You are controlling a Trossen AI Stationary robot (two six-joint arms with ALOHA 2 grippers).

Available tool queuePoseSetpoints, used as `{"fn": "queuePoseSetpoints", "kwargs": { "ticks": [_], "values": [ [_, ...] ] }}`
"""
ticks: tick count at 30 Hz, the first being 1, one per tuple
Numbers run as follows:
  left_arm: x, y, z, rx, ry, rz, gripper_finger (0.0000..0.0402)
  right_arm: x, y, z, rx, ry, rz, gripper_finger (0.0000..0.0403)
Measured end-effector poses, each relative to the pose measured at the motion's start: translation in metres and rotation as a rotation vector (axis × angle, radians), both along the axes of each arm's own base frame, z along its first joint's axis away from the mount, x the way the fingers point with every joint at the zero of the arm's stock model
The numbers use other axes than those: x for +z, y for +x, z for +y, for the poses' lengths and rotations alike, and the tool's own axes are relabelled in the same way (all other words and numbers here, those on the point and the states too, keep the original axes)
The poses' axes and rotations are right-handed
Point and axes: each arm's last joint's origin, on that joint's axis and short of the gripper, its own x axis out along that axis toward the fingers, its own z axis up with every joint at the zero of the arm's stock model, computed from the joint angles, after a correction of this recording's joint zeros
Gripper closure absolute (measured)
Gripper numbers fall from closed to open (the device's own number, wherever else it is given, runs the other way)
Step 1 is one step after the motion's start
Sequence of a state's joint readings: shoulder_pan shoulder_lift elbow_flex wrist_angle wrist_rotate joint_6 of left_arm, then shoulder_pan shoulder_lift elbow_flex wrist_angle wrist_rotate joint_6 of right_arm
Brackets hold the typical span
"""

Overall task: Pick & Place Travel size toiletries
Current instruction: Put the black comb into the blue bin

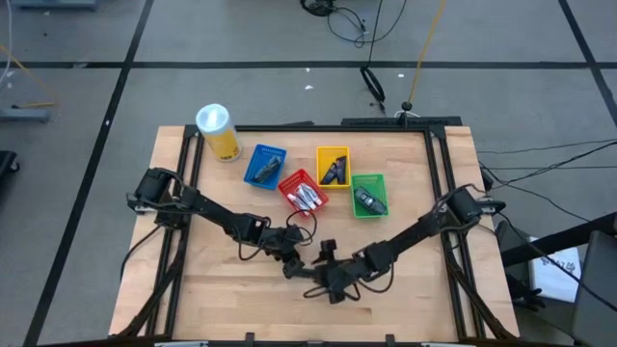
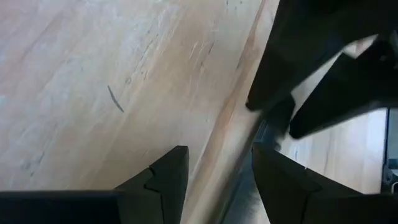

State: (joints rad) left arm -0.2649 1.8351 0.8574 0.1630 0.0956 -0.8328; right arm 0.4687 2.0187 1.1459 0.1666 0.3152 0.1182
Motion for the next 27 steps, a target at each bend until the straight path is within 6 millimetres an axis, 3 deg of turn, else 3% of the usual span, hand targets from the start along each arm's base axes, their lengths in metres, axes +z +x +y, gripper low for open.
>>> {"fn": "queuePoseSetpoints", "kwargs": {
  "ticks": [13,21,27],
  "values": [
    [-0.001,0.002,-0.009,-0.056,-0.049,-0.034,0.0227,-0.008,0.007,-0.014,-0.042,0.041,0.038,0.0156],
    [-0.021,0.020,-0.017,-0.151,-0.226,-0.091,0.0227,-0.008,0.012,-0.023,-0.039,0.091,0.035,0.0156],
    [-0.019,0.029,-0.020,-0.199,-0.216,-0.107,0.0227,-0.014,0.013,-0.026,-0.037,0.087,0.054,0.0156]
  ]
}}
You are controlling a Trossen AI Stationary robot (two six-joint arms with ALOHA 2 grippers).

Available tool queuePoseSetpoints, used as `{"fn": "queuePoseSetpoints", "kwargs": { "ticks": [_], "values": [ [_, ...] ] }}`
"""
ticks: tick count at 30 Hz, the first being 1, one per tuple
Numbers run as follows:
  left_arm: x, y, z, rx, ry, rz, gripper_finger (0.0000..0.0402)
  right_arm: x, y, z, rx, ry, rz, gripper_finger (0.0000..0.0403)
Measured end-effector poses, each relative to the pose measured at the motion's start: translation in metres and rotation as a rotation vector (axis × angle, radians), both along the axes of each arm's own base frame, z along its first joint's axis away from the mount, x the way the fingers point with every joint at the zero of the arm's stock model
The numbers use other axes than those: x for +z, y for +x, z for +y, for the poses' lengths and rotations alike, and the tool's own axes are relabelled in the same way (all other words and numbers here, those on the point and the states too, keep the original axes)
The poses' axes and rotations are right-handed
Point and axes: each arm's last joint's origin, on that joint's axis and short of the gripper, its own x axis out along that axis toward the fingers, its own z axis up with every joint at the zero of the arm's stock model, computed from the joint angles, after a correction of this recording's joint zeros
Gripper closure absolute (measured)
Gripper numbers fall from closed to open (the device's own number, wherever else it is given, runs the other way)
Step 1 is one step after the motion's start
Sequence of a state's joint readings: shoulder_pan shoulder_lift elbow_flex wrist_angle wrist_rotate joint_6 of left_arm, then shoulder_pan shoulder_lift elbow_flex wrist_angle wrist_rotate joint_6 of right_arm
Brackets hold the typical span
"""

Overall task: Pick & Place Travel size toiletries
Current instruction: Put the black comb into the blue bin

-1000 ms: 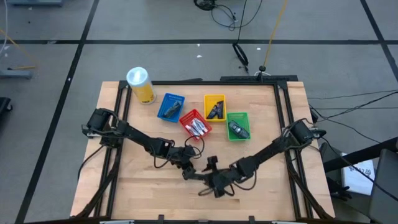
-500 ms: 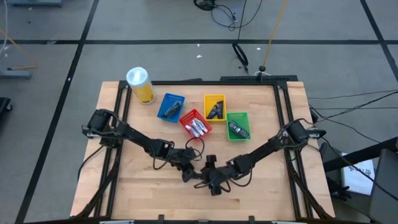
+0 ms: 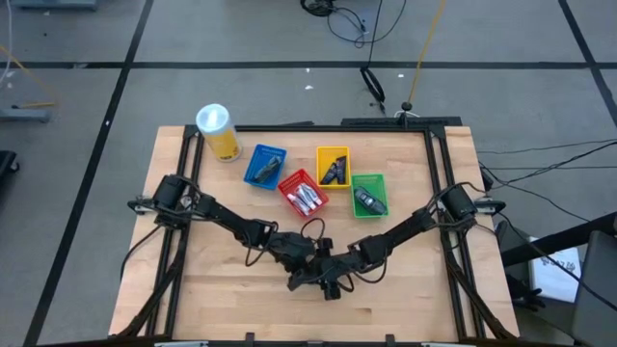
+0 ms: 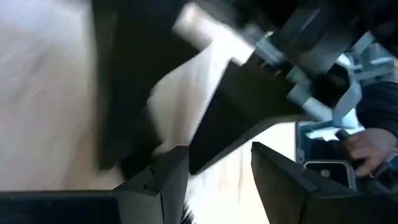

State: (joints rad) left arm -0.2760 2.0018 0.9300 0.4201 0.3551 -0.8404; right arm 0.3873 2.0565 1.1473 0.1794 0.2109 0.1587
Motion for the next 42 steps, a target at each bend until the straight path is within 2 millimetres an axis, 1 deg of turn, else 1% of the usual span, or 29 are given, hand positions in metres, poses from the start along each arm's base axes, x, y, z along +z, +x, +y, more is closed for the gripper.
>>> {"fn": "queuePoseSetpoints", "kwargs": {
  "ticks": [4,7,9,14,17,19,23,24,29,32,37,42],
  "values": [
    [0.008,0.008,-0.003,-0.056,-0.013,-0.037,0.0227,-0.001,0.001,-0.003,0.005,-0.009,0.008,0.0156],
    [0.015,0.011,-0.003,-0.088,-0.012,-0.027,0.0227,-0.001,0.001,-0.004,0.007,-0.016,0.010,0.0156],
    [0.024,0.009,-0.004,-0.087,0.010,0.008,0.0227,-0.001,0.001,-0.004,0.012,-0.018,0.013,0.0156],
    [0.056,-0.001,-0.011,-0.042,0.145,0.088,0.0227,-0.004,-0.002,-0.006,0.010,-0.024,0.034,0.0156],
    [0.064,-0.006,-0.015,0.008,0.223,0.126,0.0227,-0.005,-0.002,-0.006,0.010,-0.026,0.035,0.0156],
    [0.060,-0.009,-0.017,0.035,0.240,0.174,0.0227,-0.005,-0.002,-0.006,0.018,-0.031,0.032,0.0156],
    [0.037,-0.013,-0.016,0.074,0.254,0.327,0.0227,-0.005,-0.002,-0.007,0.021,-0.036,0.036,0.0156],
    [0.034,-0.013,-0.016,0.079,0.246,0.339,0.0227,-0.005,-0.002,-0.007,0.021,-0.035,0.032,0.0156],
    [0.021,-0.008,-0.018,0.086,0.235,0.345,0.0227,-0.005,-0.002,-0.007,0.025,-0.039,0.032,0.0156],
    [0.018,-0.003,-0.018,0.070,0.210,0.308,0.0227,-0.005,-0.002,-0.008,0.024,-0.039,0.034,0.0156],
    [0.018,0.004,-0.017,0.026,0.166,0.248,0.0227,-0.005,-0.001,-0.010,0.023,-0.037,0.033,0.0156],
    [0.017,0.004,-0.015,0.003,0.166,0.241,0.0227,-0.004,0.000,-0.009,0.023,-0.035,0.022,0.0156]
  ]
}}
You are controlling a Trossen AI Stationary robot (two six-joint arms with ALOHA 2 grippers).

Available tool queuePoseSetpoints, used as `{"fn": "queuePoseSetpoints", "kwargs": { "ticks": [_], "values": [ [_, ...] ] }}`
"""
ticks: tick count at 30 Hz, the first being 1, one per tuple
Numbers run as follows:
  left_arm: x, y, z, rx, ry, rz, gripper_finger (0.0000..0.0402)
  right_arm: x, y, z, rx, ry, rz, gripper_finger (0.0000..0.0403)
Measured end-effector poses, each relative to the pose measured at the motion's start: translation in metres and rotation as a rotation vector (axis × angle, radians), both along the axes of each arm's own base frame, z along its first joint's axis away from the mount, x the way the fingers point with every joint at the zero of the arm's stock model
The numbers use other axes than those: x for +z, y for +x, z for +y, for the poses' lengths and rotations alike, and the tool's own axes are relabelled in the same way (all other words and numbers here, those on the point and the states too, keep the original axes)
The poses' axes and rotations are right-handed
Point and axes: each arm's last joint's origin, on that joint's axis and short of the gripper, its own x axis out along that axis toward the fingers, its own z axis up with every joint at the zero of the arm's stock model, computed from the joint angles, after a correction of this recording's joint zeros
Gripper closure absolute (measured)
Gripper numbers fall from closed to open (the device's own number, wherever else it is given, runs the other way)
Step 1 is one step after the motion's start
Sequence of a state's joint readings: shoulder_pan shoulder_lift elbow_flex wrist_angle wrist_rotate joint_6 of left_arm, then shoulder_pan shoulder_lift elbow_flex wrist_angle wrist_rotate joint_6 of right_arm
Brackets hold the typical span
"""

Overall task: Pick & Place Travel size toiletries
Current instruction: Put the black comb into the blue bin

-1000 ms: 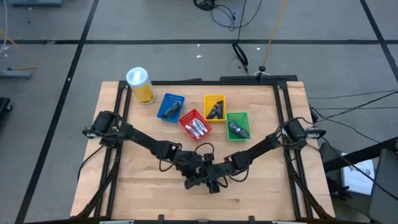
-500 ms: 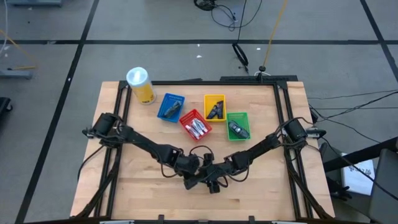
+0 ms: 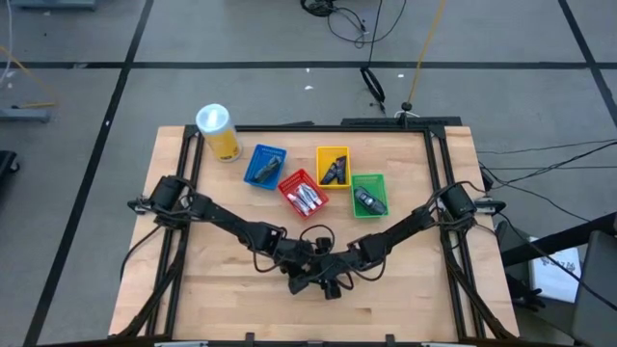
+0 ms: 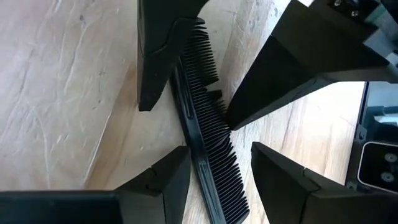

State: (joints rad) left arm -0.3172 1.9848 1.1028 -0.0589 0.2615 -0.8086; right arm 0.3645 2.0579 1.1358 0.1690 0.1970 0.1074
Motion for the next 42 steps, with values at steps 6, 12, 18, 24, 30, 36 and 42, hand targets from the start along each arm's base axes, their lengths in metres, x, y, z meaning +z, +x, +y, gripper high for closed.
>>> {"fn": "queuePoseSetpoints", "kwargs": {
  "ticks": [6,12,18,24,30,36,42],
  "values": [
    [0.000,0.001,0.002,-0.060,-0.017,-0.016,0.0227,0.000,0.001,0.000,0.002,0.000,-0.010,0.0156],
    [0.001,0.002,0.001,-0.153,-0.060,-0.046,0.0227,0.001,0.001,0.001,0.052,0.010,-0.013,0.0156],
    [0.001,0.002,0.000,-0.223,-0.077,-0.071,0.0227,0.001,0.002,0.002,0.079,0.004,-0.022,0.0156],
    [0.001,0.004,0.000,-0.263,-0.085,-0.115,0.0227,0.002,0.002,0.004,0.109,0.010,-0.039,0.0156],
    [0.002,0.005,0.001,-0.283,-0.087,-0.144,0.0227,0.003,0.003,0.007,0.137,0.032,-0.056,0.0169],
    [0.010,0.012,0.006,-0.330,-0.138,-0.229,0.0227,-0.003,-0.002,0.006,0.153,0.026,-0.054,0.0220],
    [0.015,0.016,0.011,-0.351,-0.180,-0.266,0.0227,-0.006,-0.005,0.002,0.122,0.044,-0.052,0.0252]
  ]
}}
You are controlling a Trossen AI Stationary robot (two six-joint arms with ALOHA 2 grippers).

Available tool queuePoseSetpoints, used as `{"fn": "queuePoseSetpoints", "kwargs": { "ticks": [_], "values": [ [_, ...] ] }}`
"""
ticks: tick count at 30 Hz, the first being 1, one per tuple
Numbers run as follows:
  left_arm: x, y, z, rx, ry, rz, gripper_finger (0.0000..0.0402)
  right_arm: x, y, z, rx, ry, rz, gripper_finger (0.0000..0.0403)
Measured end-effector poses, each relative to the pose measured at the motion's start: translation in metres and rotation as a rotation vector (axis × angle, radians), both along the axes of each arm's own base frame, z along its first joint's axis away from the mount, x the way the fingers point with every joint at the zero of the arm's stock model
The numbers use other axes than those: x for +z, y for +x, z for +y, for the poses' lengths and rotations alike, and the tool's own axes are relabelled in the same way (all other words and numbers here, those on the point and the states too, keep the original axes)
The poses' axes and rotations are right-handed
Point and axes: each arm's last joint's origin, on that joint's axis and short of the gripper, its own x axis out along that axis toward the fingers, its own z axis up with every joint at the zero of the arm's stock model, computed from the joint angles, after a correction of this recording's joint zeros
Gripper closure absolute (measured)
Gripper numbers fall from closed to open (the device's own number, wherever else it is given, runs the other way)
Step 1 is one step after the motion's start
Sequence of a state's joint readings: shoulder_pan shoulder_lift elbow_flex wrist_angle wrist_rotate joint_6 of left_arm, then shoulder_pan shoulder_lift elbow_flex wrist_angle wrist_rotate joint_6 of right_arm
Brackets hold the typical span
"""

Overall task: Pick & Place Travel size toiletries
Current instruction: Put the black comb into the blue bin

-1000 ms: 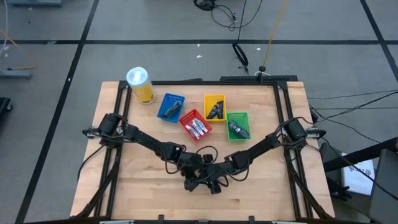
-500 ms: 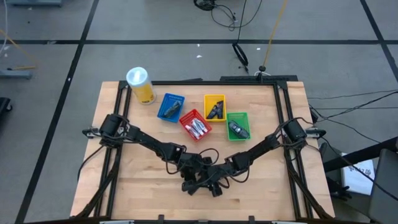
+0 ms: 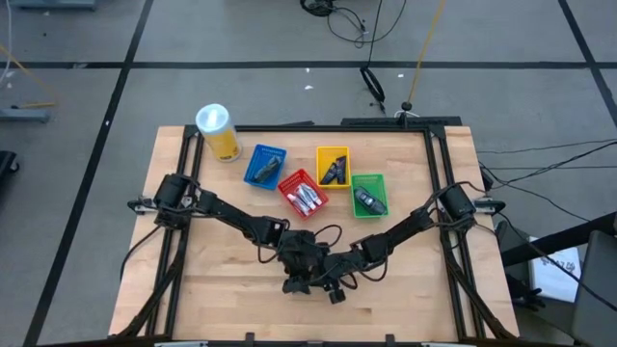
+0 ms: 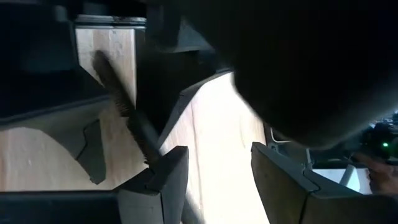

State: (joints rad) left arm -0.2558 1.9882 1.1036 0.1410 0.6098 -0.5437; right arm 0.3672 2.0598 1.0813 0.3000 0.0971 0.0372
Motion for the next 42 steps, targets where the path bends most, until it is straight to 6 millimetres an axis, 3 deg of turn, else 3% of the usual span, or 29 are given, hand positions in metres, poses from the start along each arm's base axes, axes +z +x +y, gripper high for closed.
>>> {"fn": "queuePoseSetpoints", "kwargs": {
  "ticks": [4,10,12,20,28,34,42],
  "values": [
    [0.000,-0.001,0.000,-0.001,0.001,0.004,0.0227,0.000,0.000,-0.001,0.001,-0.008,0.003,0.0282],
    [0.008,-0.003,0.000,0.013,0.007,0.009,0.0227,0.000,0.000,-0.001,0.009,-0.017,-0.002,0.0378],
    [0.014,-0.005,0.000,0.013,0.025,-0.005,0.0227,0.000,0.001,-0.002,0.028,0.005,0.003,0.0393],
    [0.052,-0.023,0.004,0.065,0.135,-0.027,0.0227,0.012,-0.001,-0.001,0.023,-0.035,-0.026,0.0399],
    [0.091,-0.056,0.004,0.239,0.408,-0.041,0.0227,0.060,-0.011,-0.011,-0.078,-0.157,-0.095,0.0401],
    [0.093,-0.061,0.003,0.303,0.627,-0.111,0.0227,0.087,-0.013,-0.016,-0.096,-0.156,-0.179,0.0402],
    [0.092,-0.061,0.008,0.333,0.693,-0.110,0.0227,0.088,-0.012,-0.019,-0.112,-0.183,-0.187,0.0402]
  ]
}}
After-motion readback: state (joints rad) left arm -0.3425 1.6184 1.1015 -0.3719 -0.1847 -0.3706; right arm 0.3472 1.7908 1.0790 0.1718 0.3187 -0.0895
